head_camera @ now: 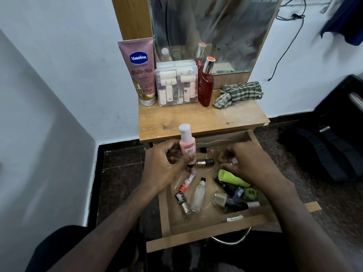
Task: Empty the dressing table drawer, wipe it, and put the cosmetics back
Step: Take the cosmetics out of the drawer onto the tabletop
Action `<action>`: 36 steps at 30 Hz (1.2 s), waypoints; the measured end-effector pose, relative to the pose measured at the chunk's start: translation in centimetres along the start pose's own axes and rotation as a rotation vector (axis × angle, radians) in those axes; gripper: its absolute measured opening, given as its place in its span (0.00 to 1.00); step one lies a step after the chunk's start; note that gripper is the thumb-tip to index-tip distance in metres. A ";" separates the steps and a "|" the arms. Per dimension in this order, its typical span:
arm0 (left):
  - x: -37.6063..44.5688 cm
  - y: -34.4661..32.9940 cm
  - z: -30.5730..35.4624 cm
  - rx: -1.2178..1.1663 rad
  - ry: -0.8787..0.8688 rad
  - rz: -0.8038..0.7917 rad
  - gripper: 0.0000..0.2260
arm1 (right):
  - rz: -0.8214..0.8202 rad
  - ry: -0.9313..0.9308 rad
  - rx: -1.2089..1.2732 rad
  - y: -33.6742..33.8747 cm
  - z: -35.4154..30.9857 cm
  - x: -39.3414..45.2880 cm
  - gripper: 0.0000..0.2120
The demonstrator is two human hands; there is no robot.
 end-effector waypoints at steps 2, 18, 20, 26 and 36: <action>-0.1 -0.1 -0.2 -0.009 -0.007 -0.016 0.14 | -0.076 0.006 -0.162 0.3 -0.3 -0.6 0.15; 0.3 -0.4 -1.0 -0.004 0.001 0.068 0.16 | -0.202 0.188 0.470 -1.5 1.4 0.0 0.16; 0.3 -0.1 -0.8 -0.034 0.017 0.074 0.17 | -0.220 0.105 0.910 -1.6 1.2 0.0 0.15; 1.2 1.5 0.1 -0.073 0.040 0.167 0.17 | -0.239 -0.167 1.791 -0.7 -1.2 0.6 0.22; 4.9 6.4 -1.1 0.229 -0.114 0.431 0.13 | 0.294 0.111 1.250 1.3 -8.6 4.6 0.19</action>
Point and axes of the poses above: each hand's wrist, its own x-axis towards the middle knuckle, its own y-axis out of the back of the hand, z = x × y, the point moved 1 cm from there along x, towards the middle knuckle, and after that the axes turned 3 degrees about -y, right-handed, at the moved point
